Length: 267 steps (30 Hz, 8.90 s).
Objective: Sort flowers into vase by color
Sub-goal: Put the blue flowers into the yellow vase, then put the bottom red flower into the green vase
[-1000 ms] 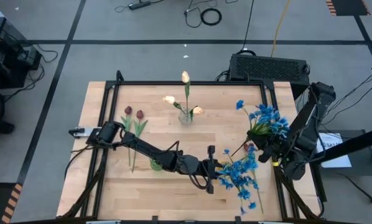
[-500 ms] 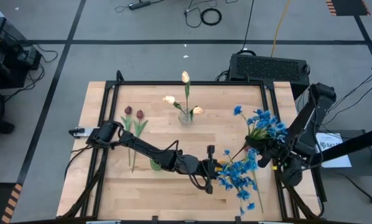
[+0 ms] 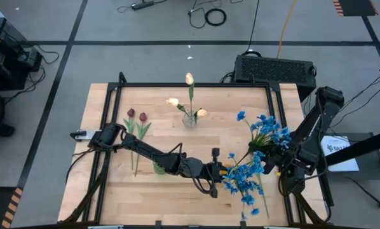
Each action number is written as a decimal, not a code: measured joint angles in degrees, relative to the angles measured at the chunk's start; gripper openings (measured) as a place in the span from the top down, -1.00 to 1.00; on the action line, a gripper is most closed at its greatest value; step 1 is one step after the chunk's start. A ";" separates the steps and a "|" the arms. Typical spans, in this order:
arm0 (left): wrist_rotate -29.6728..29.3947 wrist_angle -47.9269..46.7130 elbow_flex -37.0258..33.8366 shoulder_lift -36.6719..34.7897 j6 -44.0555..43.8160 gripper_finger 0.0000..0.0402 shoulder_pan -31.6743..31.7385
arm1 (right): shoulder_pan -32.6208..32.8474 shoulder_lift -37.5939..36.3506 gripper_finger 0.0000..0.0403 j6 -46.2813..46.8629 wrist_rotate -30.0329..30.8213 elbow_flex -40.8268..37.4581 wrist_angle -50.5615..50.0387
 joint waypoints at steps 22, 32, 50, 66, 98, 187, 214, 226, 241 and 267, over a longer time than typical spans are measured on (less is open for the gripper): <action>0.39 -0.19 -0.02 0.00 1.46 0.85 0.00 | -1.75 5.82 0.96 -3.47 0.30 0.07 3.49; 0.41 -0.37 -0.02 0.00 1.53 0.85 0.00 | -2.03 5.97 0.96 -19.25 -0.02 0.07 13.80; 0.40 -0.53 -0.04 0.00 2.95 0.85 -0.11 | -2.78 10.32 0.96 -23.90 0.14 0.07 14.89; -2.50 -4.34 -0.02 0.00 6.46 0.85 -0.13 | -2.67 10.72 0.96 -25.49 -1.60 0.07 14.39; -10.24 -15.14 -0.04 -2.99 2.93 0.10 -0.11 | -4.17 10.72 0.95 -27.30 -5.61 0.00 14.28; -24.08 -16.57 -0.04 5.15 -21.56 0.11 -6.61 | 4.01 2.75 0.94 -27.45 -17.72 2.19 -5.04; -22.10 -13.68 -0.07 8.81 -22.10 0.11 -2.91 | -1.29 6.17 1.00 -28.98 -25.51 2.16 -3.99; -22.16 -14.16 -0.07 8.81 -22.04 0.11 -3.60 | -1.57 6.82 0.57 -28.65 -26.19 2.10 -3.27; -24.99 -14.27 -0.07 8.79 -18.99 0.11 -5.99 | -1.14 1.69 -0.75 -28.02 -31.81 2.10 -2.92; -27.95 -22.77 -0.07 -4.12 -11.67 0.11 -13.78 | 3.20 -11.21 -0.86 -3.73 -67.32 10.86 -35.99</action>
